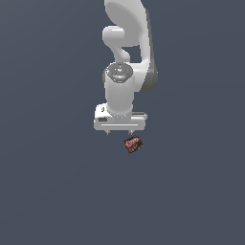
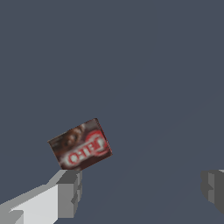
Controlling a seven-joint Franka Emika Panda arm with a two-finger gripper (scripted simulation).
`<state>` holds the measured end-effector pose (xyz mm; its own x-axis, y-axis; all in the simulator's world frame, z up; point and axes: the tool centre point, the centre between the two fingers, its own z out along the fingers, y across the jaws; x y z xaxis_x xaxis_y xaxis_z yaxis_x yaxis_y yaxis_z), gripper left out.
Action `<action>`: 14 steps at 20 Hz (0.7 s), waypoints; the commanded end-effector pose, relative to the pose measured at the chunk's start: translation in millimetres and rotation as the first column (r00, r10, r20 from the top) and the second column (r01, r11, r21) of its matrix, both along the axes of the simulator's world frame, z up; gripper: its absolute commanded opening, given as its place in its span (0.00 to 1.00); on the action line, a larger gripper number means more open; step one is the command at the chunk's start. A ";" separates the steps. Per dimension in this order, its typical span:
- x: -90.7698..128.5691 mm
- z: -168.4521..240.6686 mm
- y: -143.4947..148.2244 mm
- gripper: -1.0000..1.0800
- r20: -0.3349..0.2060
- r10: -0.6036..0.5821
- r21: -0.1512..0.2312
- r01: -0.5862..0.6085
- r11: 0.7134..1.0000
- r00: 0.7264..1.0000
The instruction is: Pick up the object and move it to a goal position.
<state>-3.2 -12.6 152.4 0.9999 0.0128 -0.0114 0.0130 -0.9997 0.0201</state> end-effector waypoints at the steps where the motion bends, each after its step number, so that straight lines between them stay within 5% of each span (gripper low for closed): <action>1: 0.0 0.0 0.0 0.96 0.000 0.000 0.000 0.000 1.000 1.000; 14: 3.0 1.7 -14.8 0.96 -0.007 0.023 -0.006 -0.023 1.000 1.000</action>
<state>-0.2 -27.5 154.0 0.9993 0.0335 -0.0179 0.0339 -0.9991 0.0258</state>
